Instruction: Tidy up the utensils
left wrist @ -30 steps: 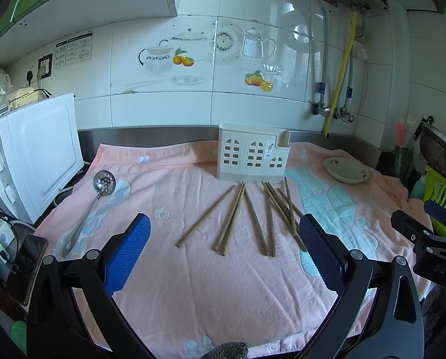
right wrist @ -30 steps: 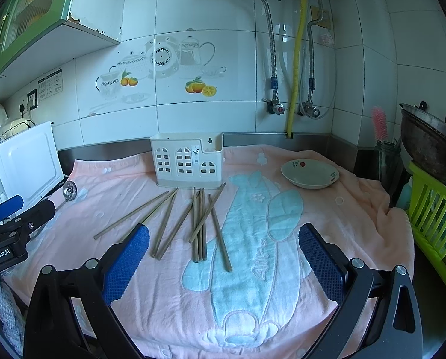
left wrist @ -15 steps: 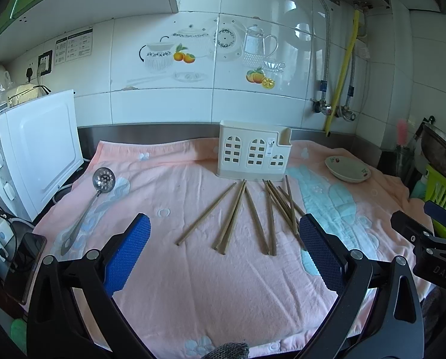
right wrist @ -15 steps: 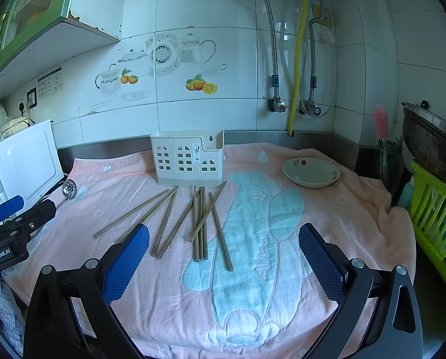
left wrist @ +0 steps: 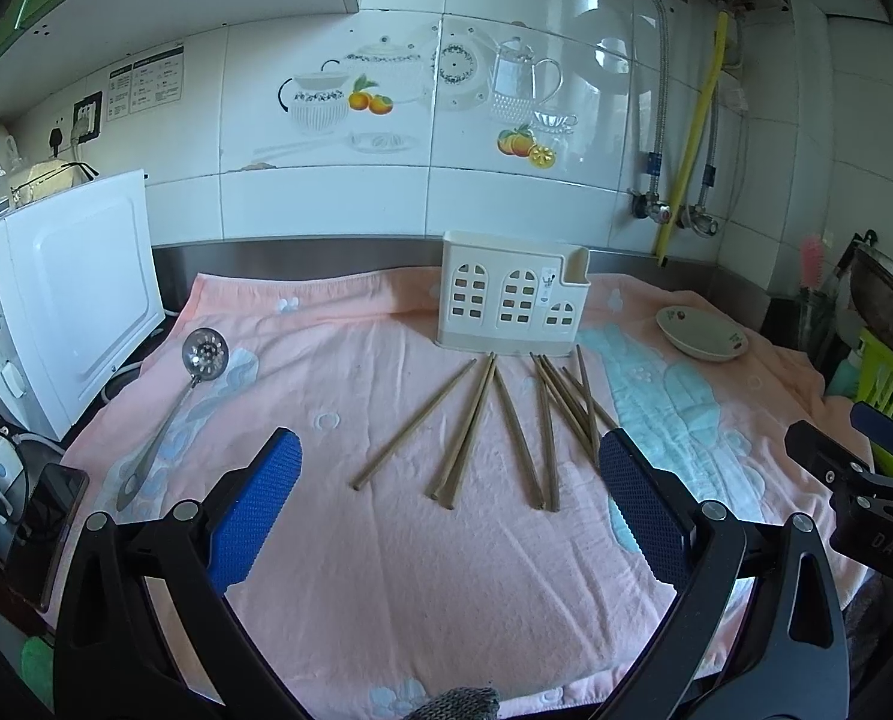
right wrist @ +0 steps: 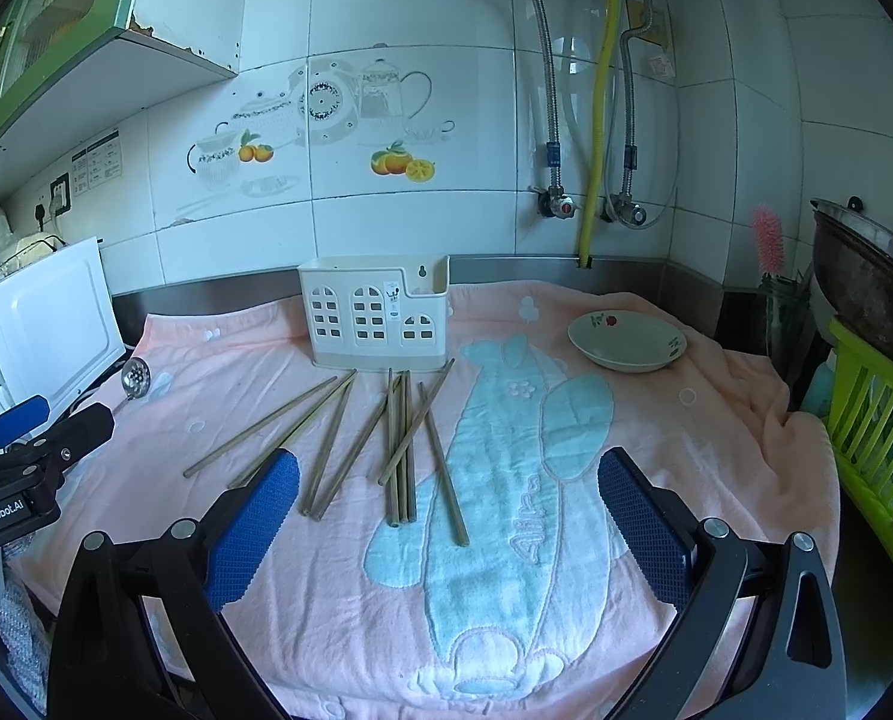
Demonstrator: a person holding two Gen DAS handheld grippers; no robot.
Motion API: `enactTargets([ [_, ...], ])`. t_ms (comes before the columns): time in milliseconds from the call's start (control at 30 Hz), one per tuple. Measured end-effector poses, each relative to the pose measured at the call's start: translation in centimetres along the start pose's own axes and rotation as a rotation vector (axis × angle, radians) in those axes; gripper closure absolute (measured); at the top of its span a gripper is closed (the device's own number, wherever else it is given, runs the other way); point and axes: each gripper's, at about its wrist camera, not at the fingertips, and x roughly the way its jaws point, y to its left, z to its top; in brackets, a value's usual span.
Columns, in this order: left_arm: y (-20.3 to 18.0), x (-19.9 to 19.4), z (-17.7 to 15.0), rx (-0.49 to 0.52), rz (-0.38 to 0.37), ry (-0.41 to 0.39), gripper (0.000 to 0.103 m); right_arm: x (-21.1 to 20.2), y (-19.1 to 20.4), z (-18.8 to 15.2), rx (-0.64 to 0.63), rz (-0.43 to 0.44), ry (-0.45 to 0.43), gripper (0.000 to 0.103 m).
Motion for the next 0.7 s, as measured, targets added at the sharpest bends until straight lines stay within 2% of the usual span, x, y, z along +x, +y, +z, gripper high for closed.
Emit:
enactTargets([
  [400,0.7,1.4,0.5,-0.011,0.007,0.026,0.005,1.5,0.7,0.4,-0.014,0.008,0.020,0.006],
  [700,1.2,3.2,0.5,-0.004,0.021,0.074,0.005,3.5,1.1,0.5,-0.025,0.006,0.062,0.006],
])
